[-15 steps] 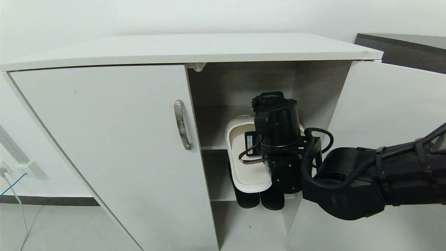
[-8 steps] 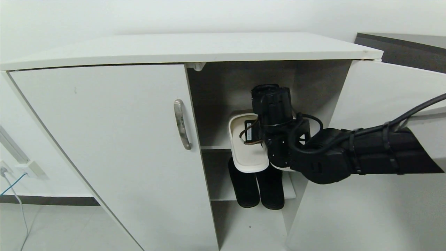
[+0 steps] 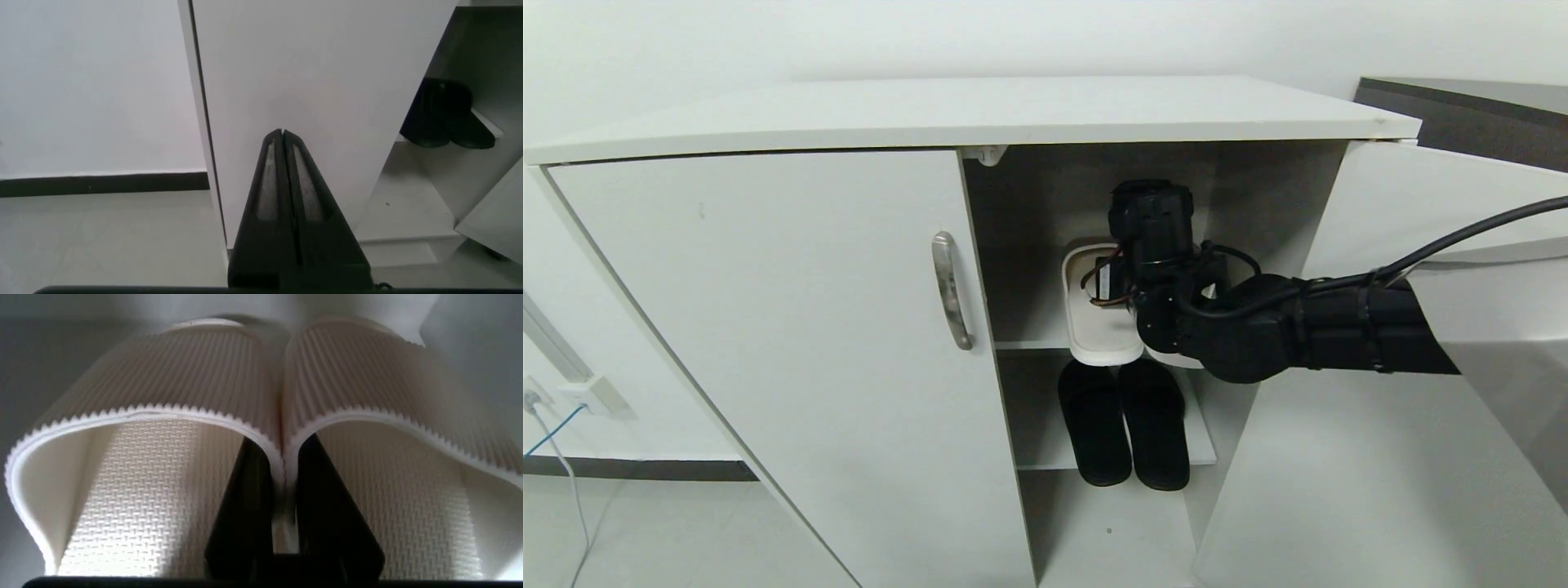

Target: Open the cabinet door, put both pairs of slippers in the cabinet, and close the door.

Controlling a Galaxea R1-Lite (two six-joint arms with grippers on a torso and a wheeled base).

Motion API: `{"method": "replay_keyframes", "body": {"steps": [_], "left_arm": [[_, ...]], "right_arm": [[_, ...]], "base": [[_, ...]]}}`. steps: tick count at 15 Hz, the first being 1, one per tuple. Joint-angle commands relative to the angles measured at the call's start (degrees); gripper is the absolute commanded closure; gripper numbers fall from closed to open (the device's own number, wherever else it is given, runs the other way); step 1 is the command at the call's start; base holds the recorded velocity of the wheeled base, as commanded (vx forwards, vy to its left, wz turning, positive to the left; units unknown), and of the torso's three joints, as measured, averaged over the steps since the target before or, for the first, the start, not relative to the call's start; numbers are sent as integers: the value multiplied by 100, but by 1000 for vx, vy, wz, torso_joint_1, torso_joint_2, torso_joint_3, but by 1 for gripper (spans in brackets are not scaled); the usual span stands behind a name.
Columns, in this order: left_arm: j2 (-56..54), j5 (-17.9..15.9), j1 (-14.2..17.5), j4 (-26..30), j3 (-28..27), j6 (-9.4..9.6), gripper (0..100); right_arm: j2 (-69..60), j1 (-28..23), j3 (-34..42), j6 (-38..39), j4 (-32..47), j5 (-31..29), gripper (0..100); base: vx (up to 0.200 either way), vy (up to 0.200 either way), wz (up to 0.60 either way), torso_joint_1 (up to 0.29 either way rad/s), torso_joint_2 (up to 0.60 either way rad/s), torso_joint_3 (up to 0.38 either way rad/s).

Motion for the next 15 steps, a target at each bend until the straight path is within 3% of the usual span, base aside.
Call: {"method": "replay_keyframes", "body": {"steps": [1, 2, 3, 8, 13, 15], "left_arm": [[2, 2, 1, 0, 1, -2, 100], [2, 11, 1, 0, 1, -2, 100], [2, 11, 1, 0, 1, -2, 100], [2, 2, 1, 0, 1, -2, 100], [2, 2, 1, 0, 1, -2, 100], [2, 2, 1, 0, 1, 7, 100]], "right_arm": [[127, -17, -125, -1, -15, -7, 100], [127, -17, -143, -1, -15, -7, 100], [127, -17, -143, -1, -6, -7, 0], [21, 0, -2, -9, 3, -24, 0], [-445, 123, 516, -1, -6, -42, 0], [-910, 308, 1044, 8, -32, -51, 0]], "base": [[0, 0, 0, 0, 0, 0], [0, 0, 0, 0, 0, 0], [0, 0, 0, 0, 0, 0], [0, 0, 0, 0, 0, 0], [0, 0, 0, 0, 0, 0], [0, 0, 0, 0, 0, 0]]}}
